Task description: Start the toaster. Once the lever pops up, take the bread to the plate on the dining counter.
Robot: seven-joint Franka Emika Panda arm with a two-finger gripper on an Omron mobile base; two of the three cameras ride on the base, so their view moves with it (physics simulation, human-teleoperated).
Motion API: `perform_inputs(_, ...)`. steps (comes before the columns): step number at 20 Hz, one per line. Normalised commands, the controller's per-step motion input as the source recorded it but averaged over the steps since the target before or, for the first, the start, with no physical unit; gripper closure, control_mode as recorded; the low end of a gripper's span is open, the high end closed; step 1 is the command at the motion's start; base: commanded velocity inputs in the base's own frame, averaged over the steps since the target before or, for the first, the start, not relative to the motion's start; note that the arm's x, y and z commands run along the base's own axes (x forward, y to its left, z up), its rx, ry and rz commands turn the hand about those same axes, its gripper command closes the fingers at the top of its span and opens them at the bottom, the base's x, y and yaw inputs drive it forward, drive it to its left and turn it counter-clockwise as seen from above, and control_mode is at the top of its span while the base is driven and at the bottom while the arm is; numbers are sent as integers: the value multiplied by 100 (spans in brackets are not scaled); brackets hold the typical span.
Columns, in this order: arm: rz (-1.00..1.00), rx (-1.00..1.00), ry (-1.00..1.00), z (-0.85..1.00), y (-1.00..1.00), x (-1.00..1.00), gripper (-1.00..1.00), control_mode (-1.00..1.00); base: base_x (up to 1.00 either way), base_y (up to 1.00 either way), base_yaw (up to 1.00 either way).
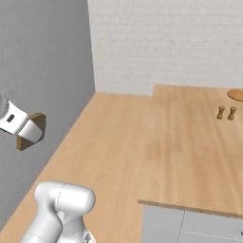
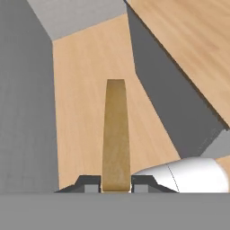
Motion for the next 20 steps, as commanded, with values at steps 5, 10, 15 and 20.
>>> perform_inputs(5, 0, 0, 0, 0, 0, 0, 100, 100, 100, 28, -44)
perform_inputs(10, 0, 0, 0, 0, 0, 0, 100, 100, 89, 64, -42)
perform_inputs(15, 0, 0, 0, 0, 0, 0, 100, 100, 82, 82, -40)
perform_inputs(20, 0, 0, 0, 0, 0, 0, 100, 100, 78, 96, -40)
